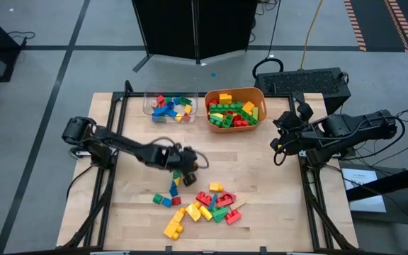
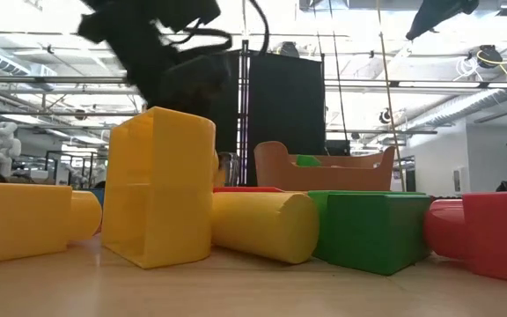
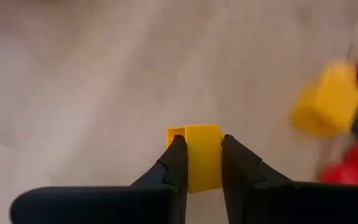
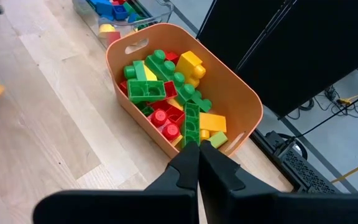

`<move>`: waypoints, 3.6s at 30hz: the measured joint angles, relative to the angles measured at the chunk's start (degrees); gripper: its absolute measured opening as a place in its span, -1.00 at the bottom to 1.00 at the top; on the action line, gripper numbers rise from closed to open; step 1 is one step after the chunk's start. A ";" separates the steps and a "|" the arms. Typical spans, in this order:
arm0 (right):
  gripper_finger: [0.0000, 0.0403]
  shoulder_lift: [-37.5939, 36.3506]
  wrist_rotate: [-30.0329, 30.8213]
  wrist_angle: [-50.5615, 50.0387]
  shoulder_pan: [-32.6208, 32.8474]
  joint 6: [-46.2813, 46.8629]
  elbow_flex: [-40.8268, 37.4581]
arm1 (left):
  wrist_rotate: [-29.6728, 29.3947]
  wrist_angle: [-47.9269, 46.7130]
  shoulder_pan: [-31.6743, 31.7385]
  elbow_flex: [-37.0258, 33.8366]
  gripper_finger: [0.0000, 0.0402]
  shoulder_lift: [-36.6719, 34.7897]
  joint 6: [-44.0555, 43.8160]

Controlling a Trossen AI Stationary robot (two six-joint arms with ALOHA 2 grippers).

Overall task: Sort blocks by size
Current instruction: Put the small yellow game piece into the transparent bin, then put the small green block into the transparent bin

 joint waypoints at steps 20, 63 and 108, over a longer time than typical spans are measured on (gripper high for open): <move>-0.98 0.00 0.26 0.88 -0.02 0.00 0.00 | -12.56 -15.01 40.04 6.86 -0.73 -16.28 21.51; -0.98 0.00 0.23 0.52 -0.01 -1.26 0.00 | 13.71 -11.49 3.33 -6.29 0.26 -10.96 18.32; -0.98 -0.02 -0.02 0.22 -0.01 -0.17 0.00 | 4.48 10.48 -2.67 -12.75 0.26 -0.19 12.07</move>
